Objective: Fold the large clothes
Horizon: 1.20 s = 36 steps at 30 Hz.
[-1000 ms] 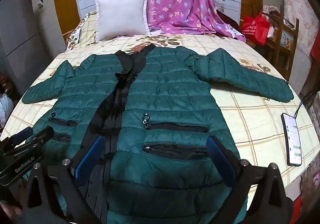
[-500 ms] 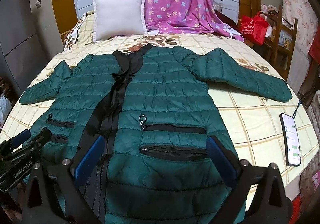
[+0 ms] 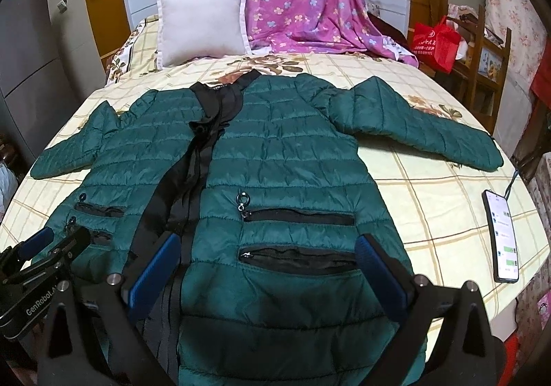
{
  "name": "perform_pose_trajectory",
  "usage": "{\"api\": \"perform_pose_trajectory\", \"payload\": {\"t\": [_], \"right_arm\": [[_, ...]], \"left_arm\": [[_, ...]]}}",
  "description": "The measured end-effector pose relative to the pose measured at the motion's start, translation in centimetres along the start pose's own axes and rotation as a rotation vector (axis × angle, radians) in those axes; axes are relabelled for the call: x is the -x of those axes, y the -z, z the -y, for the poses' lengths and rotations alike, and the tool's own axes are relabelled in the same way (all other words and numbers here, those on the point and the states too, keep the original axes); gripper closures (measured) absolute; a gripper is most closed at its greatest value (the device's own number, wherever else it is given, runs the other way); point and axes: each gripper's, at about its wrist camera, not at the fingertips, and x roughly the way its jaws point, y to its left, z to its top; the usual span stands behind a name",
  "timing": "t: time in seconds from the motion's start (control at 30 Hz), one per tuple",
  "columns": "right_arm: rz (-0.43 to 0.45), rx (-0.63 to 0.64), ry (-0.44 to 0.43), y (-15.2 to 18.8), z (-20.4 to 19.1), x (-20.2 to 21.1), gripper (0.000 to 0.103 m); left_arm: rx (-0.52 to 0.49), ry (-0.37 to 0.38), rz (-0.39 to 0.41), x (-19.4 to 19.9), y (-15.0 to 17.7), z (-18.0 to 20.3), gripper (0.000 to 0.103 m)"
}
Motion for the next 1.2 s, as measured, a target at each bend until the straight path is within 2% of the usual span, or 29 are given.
{"api": "perform_pose_trajectory", "payload": {"t": [1.2], "right_arm": [[-0.019, -0.011, 0.005, 0.1, 0.0, -1.1, 0.0]], "left_arm": [[0.017, 0.011, -0.023, -1.4, 0.3, 0.2, 0.057]]}}
